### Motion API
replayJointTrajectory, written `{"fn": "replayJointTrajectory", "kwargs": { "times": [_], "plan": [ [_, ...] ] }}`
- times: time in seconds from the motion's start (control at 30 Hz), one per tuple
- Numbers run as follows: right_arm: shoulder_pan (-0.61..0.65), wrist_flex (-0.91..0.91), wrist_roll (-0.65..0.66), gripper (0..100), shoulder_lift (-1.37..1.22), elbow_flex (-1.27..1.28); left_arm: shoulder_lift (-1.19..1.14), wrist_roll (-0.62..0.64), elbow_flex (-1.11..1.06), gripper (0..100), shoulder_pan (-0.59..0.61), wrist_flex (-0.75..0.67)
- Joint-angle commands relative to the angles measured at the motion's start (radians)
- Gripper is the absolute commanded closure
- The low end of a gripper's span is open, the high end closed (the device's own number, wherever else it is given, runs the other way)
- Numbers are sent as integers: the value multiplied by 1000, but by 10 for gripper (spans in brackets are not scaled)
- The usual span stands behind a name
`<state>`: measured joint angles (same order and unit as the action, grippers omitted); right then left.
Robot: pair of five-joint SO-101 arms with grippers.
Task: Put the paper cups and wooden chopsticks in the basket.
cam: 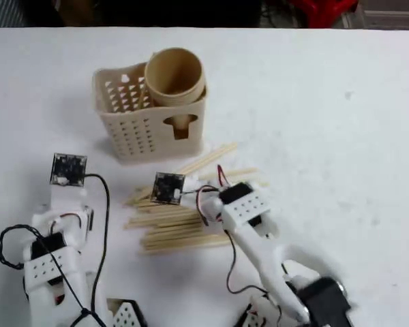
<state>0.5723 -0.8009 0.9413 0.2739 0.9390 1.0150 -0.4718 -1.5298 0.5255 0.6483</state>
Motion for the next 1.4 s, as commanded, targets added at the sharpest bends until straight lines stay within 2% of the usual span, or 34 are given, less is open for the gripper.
{"fn": "replayJointTrajectory", "kwargs": {
  "times": [0.0, 0.13, 0.3, 0.4, 0.97, 1.07, 1.2, 1.37],
  "plan": [
    [12, 81, 23, 810, -65, -51, 19, 9, -2, 827, 8, -21],
    [8, 133, 20, 813, -133, -51, 19, 8, -3, 827, 8, -21],
    [5, 124, 18, 926, -119, -57, 19, 8, -3, 827, 8, -23],
    [7, 82, 18, 949, -79, -57, 19, 8, -3, 827, 8, -23],
    [13, -157, -167, 983, 364, -61, 19, 8, -3, 827, 8, -23],
    [13, -159, -258, 983, 489, -83, 19, 8, -3, 827, 8, -23],
    [25, -156, -457, 983, 630, -207, 19, 8, -3, 827, 8, -23],
    [64, -2, -651, 983, 615, -442, 19, 8, -3, 827, 8, -23]
  ]
}}
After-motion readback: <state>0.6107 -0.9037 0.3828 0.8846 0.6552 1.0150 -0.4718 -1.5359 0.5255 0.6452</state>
